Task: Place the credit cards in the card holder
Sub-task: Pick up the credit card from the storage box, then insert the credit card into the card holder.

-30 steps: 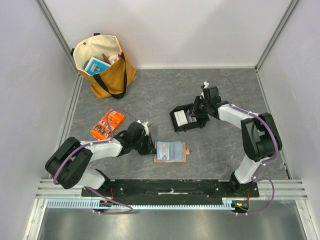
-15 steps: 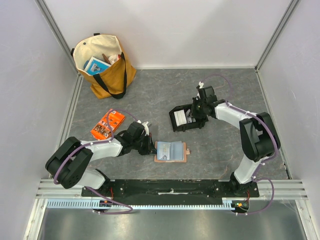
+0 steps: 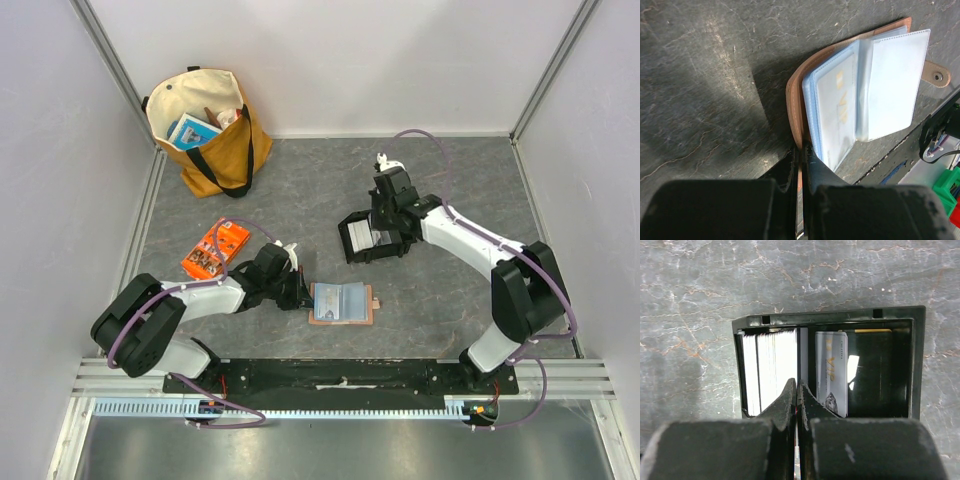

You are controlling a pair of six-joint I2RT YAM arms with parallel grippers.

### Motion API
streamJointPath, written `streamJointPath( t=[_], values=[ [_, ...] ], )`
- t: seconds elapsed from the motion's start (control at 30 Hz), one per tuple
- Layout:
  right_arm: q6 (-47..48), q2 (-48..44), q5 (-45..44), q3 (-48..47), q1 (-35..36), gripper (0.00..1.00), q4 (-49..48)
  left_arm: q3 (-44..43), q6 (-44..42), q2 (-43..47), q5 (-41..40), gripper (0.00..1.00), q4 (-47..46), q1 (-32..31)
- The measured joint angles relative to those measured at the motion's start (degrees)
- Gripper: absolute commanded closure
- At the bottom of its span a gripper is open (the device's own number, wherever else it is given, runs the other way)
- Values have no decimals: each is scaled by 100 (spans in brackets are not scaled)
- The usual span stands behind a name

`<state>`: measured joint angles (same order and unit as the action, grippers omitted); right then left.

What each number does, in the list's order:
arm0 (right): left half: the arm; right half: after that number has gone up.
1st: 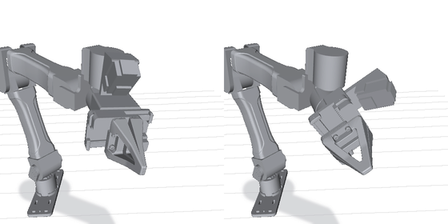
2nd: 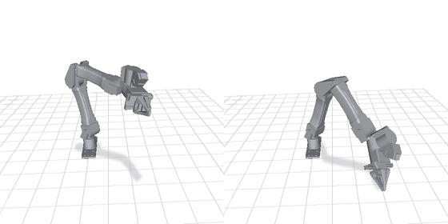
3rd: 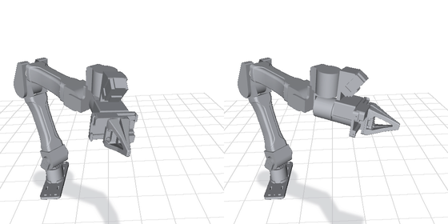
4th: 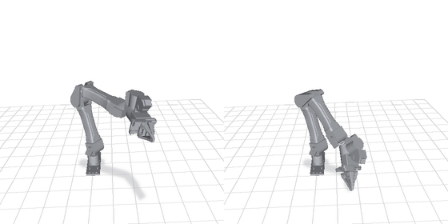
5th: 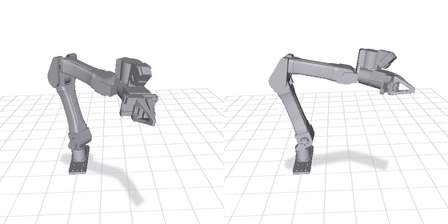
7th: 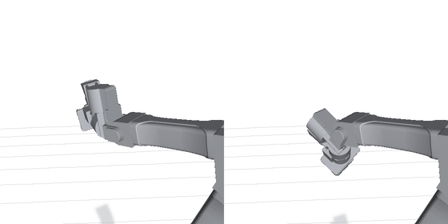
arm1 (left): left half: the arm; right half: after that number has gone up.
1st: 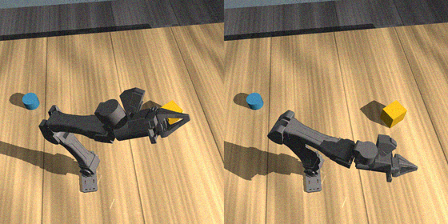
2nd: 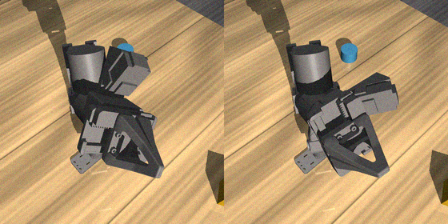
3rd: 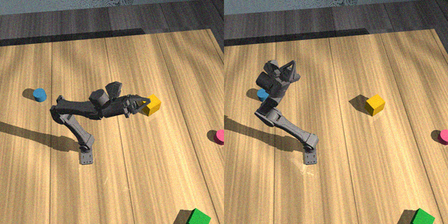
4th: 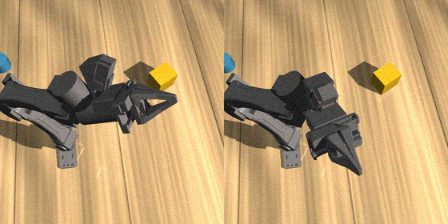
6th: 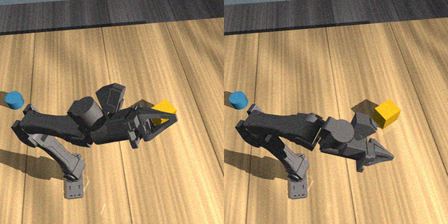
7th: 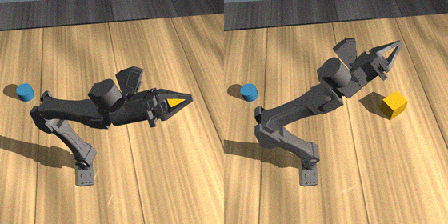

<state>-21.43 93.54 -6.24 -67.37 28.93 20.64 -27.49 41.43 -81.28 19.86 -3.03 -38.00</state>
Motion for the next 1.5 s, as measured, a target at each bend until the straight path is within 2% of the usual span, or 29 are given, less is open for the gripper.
streamJointPath(
  t=[0.33,0.53,0.67,0.8,1.03,1.5],
  values=[
    [-350,-4,-2127,-85,1014,100,385,0,0,0,0,98,2,0],
    [-765,-520,-2719,31,1622,100,358,0,0,11,-4,98,7,0],
    [-1067,-1390,-2590,544,1810,100,173,0,0,28,-15,98,20,0],
    [-1416,-1969,-2009,1147,1794,100,-109,0,0,79,-37,98,103,0],
    [-2166,-1932,-717,2253,1950,100,-730,9,-2,186,-94,98,293,0],
    [-2726,-1423,-170,2363,2472,100,-1510,37,-2,352,-177,98,507,-2]
  ],
)
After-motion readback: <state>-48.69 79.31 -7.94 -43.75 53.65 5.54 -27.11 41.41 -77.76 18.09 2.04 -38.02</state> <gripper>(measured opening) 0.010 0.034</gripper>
